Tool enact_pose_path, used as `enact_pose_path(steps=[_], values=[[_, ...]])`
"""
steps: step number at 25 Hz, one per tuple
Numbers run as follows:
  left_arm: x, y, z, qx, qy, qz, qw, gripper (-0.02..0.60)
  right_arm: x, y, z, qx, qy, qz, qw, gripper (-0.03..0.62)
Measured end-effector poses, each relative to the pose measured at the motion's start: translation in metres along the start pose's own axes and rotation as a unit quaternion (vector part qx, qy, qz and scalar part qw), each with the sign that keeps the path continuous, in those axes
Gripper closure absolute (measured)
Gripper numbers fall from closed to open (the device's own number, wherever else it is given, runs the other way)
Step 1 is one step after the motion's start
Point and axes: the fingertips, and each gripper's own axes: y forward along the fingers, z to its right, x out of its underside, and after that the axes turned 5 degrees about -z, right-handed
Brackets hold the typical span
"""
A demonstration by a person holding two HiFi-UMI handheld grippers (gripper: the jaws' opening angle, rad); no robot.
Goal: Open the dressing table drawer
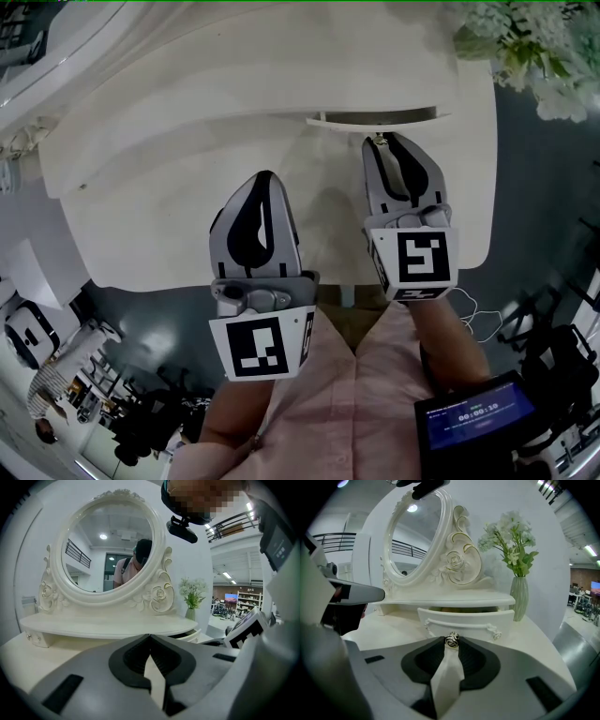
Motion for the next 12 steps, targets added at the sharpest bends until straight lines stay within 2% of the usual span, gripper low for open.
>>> enact_pose_path(steps=[12], values=[[0.004,-0.006,0.010,0.012,0.009,0.002,0.9999,0.560,0.013,-0.010,0.000,0.005,0.003,-0.001,1.000,0.490]])
